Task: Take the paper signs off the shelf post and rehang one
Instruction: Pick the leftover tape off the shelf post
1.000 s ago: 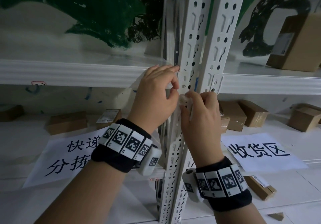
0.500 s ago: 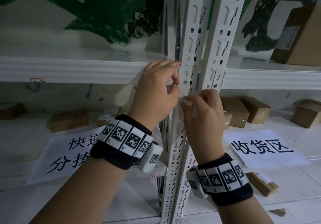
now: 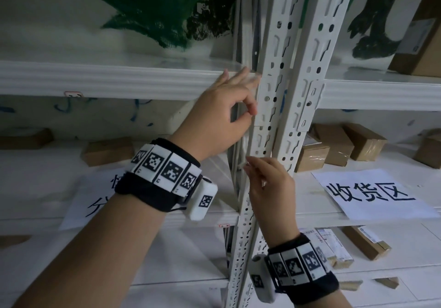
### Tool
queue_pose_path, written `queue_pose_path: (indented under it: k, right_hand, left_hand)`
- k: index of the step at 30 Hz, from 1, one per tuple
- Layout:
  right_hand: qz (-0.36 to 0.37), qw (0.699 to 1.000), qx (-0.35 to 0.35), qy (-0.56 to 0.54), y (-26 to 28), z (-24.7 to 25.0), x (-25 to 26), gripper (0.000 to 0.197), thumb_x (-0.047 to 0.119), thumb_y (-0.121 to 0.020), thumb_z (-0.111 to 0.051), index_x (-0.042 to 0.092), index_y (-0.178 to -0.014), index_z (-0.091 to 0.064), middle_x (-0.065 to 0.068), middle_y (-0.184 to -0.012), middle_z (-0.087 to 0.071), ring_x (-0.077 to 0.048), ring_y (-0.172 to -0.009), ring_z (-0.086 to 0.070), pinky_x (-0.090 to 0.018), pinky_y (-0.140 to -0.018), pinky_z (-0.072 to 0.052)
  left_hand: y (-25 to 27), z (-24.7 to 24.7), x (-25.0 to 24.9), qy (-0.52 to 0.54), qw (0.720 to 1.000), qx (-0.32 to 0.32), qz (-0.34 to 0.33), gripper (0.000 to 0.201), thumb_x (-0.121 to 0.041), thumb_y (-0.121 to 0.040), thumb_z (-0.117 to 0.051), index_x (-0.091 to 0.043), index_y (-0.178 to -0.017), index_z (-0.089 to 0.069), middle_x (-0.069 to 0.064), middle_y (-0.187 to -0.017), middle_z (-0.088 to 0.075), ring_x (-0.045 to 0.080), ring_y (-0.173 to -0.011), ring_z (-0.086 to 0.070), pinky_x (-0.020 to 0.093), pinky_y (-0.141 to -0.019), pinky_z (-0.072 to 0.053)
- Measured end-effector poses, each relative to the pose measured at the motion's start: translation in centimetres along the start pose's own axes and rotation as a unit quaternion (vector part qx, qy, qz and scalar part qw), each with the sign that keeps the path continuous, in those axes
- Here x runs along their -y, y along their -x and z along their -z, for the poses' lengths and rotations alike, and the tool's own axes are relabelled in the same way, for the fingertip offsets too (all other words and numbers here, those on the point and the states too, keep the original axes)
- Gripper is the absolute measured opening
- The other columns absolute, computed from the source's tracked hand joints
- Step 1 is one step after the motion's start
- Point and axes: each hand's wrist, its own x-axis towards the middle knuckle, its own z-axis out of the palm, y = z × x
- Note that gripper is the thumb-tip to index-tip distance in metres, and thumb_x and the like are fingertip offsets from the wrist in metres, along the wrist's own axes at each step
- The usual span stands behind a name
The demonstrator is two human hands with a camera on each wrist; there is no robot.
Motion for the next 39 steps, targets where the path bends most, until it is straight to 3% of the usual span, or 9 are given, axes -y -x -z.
queue_pose_path:
  k: [2, 5, 7, 9, 12, 16, 23, 32, 39]
  right_hand:
    - [-0.031, 1.000, -0.001, -0.002, 0.9, -0.7, -0.2, 0.027, 0.010, -0.097, -0.077, 0.013, -0.124, -0.078, 0.003, -0.101, -0.078, -0.014, -0.087, -0.073, -0.037, -0.080, -0.063]
    - [-0.098, 0.995, 0.018, -0.022, 2.7, -2.1, -1.0, 0.030, 0.019, -0.096, -0.079, 0.020, -0.126, -0.076, 0.010, -0.098, -0.080, -0.005, -0.088, -0.075, -0.027, -0.084, -0.063]
    - [-0.112, 0.993, 0.036, -0.013, 4.0, -3.4, -1.5, 0.016, 0.023, -0.095, -0.081, 0.021, -0.111, -0.080, 0.009, -0.093, -0.080, -0.007, -0.084, -0.075, -0.036, -0.079, -0.065]
    - [-0.127, 0.990, 0.053, 0.007, 5.2, -4.8, -1.9, 0.007, 0.021, -0.091, -0.085, 0.021, -0.097, -0.082, 0.008, -0.087, -0.078, -0.010, -0.077, -0.074, -0.039, -0.072, -0.064]
    - [-0.128, 0.986, 0.096, 0.040, 6.9, -6.8, -2.3, 0.010, 0.023, -0.085, -0.088, 0.022, -0.085, -0.079, 0.009, -0.085, -0.073, -0.013, -0.073, -0.069, -0.038, -0.066, -0.059]
    - [-0.161, 0.976, 0.126, 0.070, 9.1, -8.7, -2.7, 0.007, 0.031, -0.086, -0.086, 0.028, -0.085, -0.080, 0.011, -0.084, -0.075, -0.014, -0.075, -0.071, -0.032, -0.064, -0.057]
    - [-0.129, 0.974, 0.135, 0.131, 10.6, -10.1, -2.5, 0.011, 0.017, -0.088, -0.084, 0.028, -0.088, -0.081, 0.010, -0.095, -0.076, -0.023, -0.076, -0.072, -0.033, -0.061, -0.057]
    - [-0.143, 0.953, 0.209, 0.166, 11.0, -8.9, -1.4, 0.017, 0.036, -0.099, -0.071, 0.034, -0.114, -0.078, 0.019, -0.120, -0.072, -0.010, -0.086, -0.075, -0.032, -0.071, -0.061]
    - [-0.160, 0.939, 0.251, 0.174, 8.8, -6.3, -0.1, 0.040, 0.035, -0.102, -0.058, 0.040, -0.141, -0.063, 0.016, -0.113, -0.080, -0.012, -0.096, -0.077, -0.031, -0.078, -0.062]
  left_hand:
    - [1.7, -0.1, 0.1, 0.004, 0.999, 0.014, 0.046, 0.009, -0.020, -0.092, -0.064, -0.027, -0.088, -0.061, 0.000, -0.147, -0.057, 0.026, -0.147, -0.040, 0.045, -0.127, -0.022]
    - [4.5, -0.1, 0.1, -0.010, 0.997, 0.010, 0.078, 0.013, -0.020, -0.093, -0.061, -0.031, -0.088, -0.059, 0.001, -0.101, -0.076, 0.029, -0.083, -0.074, 0.035, -0.117, -0.040]
    - [6.2, 0.2, 0.6, -0.030, 0.995, 0.010, 0.097, 0.013, -0.018, -0.093, -0.061, -0.031, -0.089, -0.061, -0.001, -0.093, -0.075, 0.018, -0.059, -0.065, 0.040, -0.087, -0.059]
    - [7.6, 0.8, 1.5, -0.055, 0.993, 0.006, 0.107, 0.013, -0.017, -0.092, -0.062, -0.029, -0.089, -0.064, -0.007, -0.092, -0.074, 0.003, -0.050, -0.053, 0.036, -0.057, -0.055]
    - [9.8, 1.7, 3.0, -0.080, 0.987, -0.002, 0.137, 0.013, -0.017, -0.091, -0.062, -0.030, -0.089, -0.065, -0.010, -0.091, -0.074, -0.003, -0.051, -0.050, 0.025, -0.050, -0.045]
    - [12.5, 2.6, 5.1, -0.061, 0.982, -0.017, 0.180, 0.007, -0.026, -0.089, -0.055, -0.032, -0.092, -0.059, -0.010, -0.092, -0.073, 0.010, -0.078, -0.070, 0.039, -0.071, -0.060]
    - [15.4, 3.2, 6.0, -0.082, 0.971, -0.005, 0.224, 0.010, -0.022, -0.091, -0.060, -0.030, -0.093, -0.065, -0.017, -0.101, -0.071, 0.018, -0.077, -0.069, 0.038, -0.067, -0.059]
    - [15.4, 0.6, 5.7, -0.054, 0.975, 0.017, 0.216, 0.009, -0.019, -0.091, -0.064, -0.027, -0.092, -0.068, -0.015, -0.096, -0.072, 0.005, -0.084, -0.068, 0.034, -0.071, -0.059]
    - [12.9, -2.7, 2.7, -0.043, 0.985, 0.036, 0.164, 0.009, -0.019, -0.092, -0.064, -0.027, -0.092, -0.065, -0.015, -0.093, -0.070, -0.002, -0.067, -0.056, 0.028, -0.064, -0.055]
